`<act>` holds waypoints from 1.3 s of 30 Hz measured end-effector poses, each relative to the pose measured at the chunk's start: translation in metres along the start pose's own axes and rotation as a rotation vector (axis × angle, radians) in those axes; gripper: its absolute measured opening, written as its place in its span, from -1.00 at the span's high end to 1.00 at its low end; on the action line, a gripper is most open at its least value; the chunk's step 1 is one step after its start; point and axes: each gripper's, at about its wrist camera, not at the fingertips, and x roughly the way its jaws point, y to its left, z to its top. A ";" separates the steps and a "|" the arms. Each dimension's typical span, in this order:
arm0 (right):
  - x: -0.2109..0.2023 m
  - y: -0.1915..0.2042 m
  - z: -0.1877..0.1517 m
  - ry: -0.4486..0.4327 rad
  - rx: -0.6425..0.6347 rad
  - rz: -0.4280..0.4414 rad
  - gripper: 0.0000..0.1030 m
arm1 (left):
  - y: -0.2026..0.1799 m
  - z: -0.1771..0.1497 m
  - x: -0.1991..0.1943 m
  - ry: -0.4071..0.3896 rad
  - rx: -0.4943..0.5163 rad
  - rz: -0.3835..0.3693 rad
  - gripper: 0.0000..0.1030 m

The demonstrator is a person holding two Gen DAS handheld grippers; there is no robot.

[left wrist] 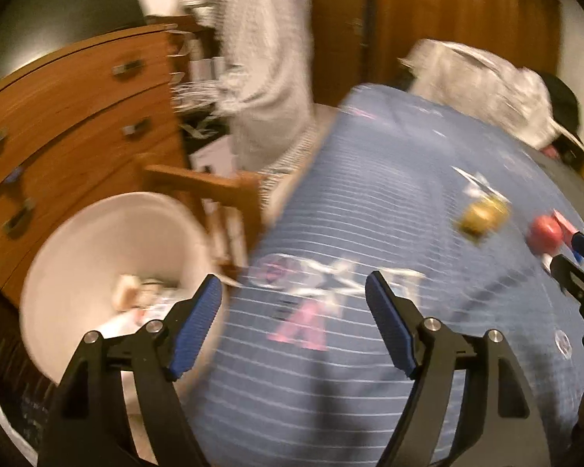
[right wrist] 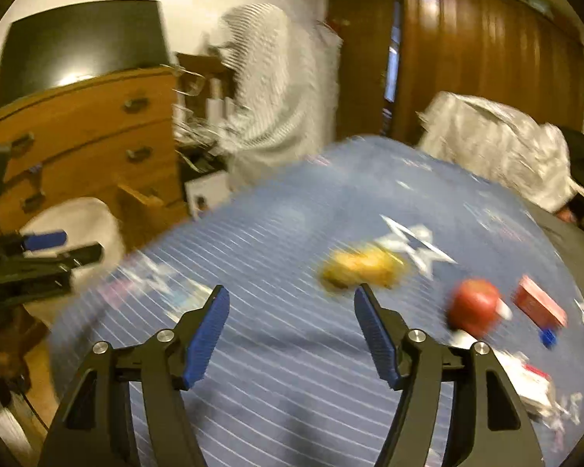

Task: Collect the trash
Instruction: 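Move both tools back from the bucket toward the bed, then grasp the white ibuprofen box with the right tool while the left tool grasps the white mask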

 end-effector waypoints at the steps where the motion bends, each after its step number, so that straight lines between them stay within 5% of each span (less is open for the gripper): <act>1: -0.004 -0.021 -0.010 0.014 0.014 -0.017 -0.41 | -0.013 -0.002 0.003 0.009 0.018 -0.023 -0.45; 9: -0.040 -0.197 -0.099 0.119 0.149 -0.123 -0.84 | -0.122 -0.010 0.022 0.060 0.221 -0.206 -0.54; 14: -0.030 -0.261 -0.126 0.213 0.080 -0.027 -0.90 | -0.181 -0.012 0.026 0.073 0.308 -0.249 -0.55; 17: -0.006 -0.281 -0.118 0.279 -0.068 0.024 -0.90 | -0.201 -0.016 0.030 0.089 0.334 -0.255 -0.60; 26: 0.068 -0.276 -0.093 0.493 -0.266 0.202 -0.88 | -0.187 -0.036 0.050 0.220 0.219 -0.242 -0.61; 28: 0.075 -0.272 -0.095 0.531 -0.233 0.236 -0.69 | -0.178 -0.038 0.052 0.232 0.198 -0.227 -0.61; 29: 0.072 -0.271 -0.095 0.523 -0.215 0.256 -0.36 | -0.174 -0.039 0.053 0.233 0.187 -0.220 -0.61; 32: 0.052 -0.256 -0.099 0.473 -0.225 0.259 -0.06 | -0.162 -0.040 0.053 0.236 0.150 -0.215 -0.61; 39: -0.027 -0.170 -0.113 0.299 -0.287 0.370 -0.03 | -0.162 -0.045 0.043 0.227 0.133 -0.245 -0.61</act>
